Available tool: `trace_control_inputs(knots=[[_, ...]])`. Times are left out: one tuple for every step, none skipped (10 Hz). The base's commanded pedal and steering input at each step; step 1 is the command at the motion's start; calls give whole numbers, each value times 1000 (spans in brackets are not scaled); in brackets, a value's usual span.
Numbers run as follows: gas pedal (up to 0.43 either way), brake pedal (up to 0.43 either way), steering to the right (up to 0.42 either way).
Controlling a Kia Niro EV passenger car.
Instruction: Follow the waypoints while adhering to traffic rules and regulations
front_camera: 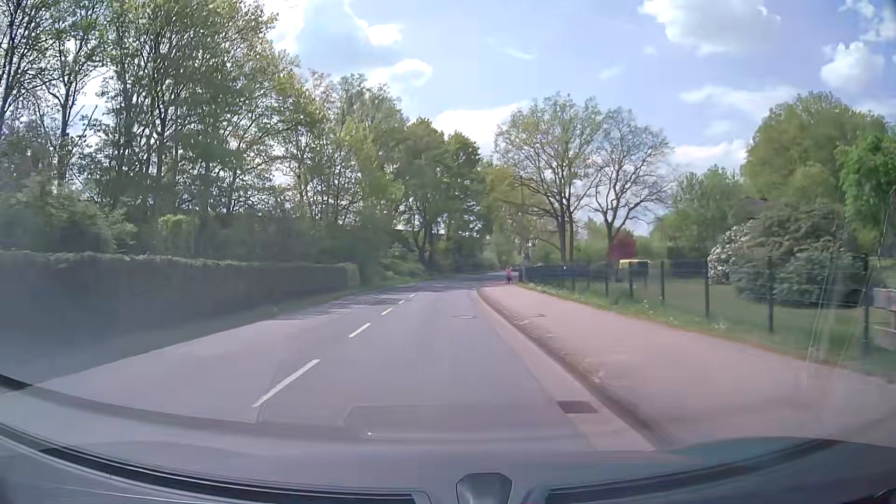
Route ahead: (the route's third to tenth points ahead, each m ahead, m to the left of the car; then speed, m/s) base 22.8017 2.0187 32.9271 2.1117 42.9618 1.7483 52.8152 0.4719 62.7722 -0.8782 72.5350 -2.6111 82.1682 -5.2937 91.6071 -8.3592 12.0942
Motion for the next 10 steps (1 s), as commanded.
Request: trace_control_inputs(knots=[[59,0,-4],[59,0,-3],[59,0,-3],[59,0,-2],[59,0,-2],[59,0,-1],[59,0,0],[59,0,1],[59,0,3],[59,0,5]])
